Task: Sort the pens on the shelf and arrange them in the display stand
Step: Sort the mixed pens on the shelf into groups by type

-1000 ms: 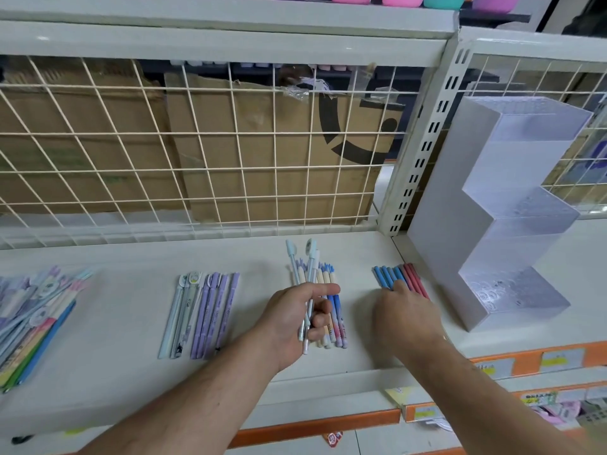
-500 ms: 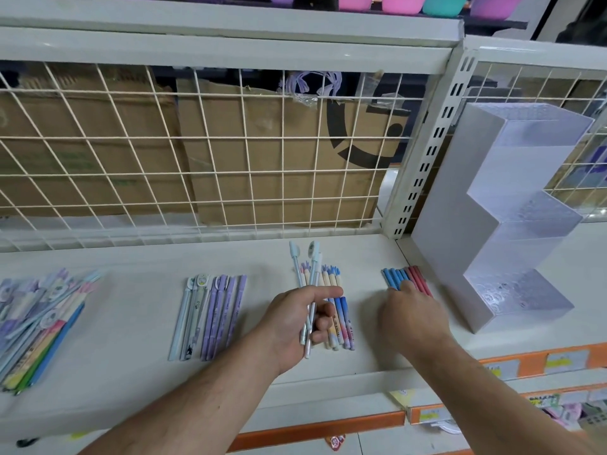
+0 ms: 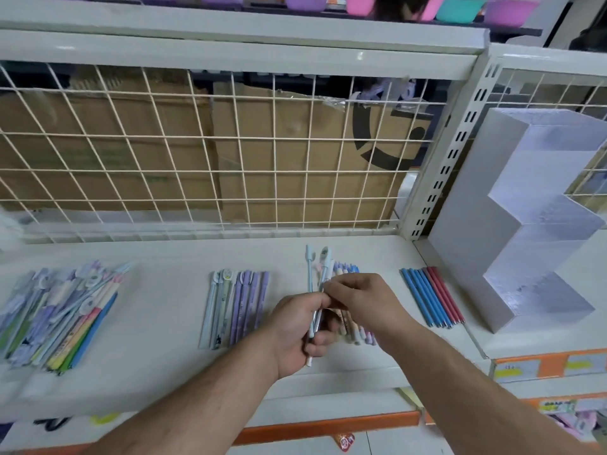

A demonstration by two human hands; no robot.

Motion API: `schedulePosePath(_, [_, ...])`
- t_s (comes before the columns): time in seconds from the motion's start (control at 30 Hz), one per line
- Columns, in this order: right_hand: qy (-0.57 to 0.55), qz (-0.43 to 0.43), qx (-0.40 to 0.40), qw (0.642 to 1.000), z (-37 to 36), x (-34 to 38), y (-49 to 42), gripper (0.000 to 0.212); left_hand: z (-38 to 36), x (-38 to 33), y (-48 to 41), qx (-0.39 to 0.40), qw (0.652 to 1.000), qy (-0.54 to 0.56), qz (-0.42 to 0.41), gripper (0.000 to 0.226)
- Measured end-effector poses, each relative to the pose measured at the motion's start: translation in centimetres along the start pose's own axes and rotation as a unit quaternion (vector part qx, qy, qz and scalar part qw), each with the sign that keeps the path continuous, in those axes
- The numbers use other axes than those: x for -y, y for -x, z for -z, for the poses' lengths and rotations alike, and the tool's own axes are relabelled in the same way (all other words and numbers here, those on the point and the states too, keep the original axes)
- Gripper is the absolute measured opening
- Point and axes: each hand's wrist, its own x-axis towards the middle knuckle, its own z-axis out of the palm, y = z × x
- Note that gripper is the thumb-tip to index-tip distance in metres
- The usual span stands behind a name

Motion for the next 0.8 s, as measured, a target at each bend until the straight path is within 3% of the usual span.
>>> schedulePosePath(0.27, [-0.104,-0.025,-0.014,0.994,-3.2,1.1,0.0,0.015,3.1,-0.4,2.2,-0.009,0.999,-0.020,-0.027,0.030])
schedulePosePath(0.57, [-0.061,-0.014,0.020,0.998,-6.7,1.1,-1.1,0.015,6.1,-0.7,3.8,-0.028,0.997,-0.035,-0.060,0.023])
schedulePosePath(0.67, [-0.059,-0.011,-0.001,0.998,-8.7,1.1,-2.2,0.015,7.7,-0.7,4.2,-0.100,0.990,-0.071,-0.075,0.025])
schedulePosePath(0.8, [-0.080,-0.025,-0.034,0.996,-11.2,1.6,-3.6,0.018,11.3,-0.5,4.9,-0.235,0.949,-0.165,-0.131,0.028])
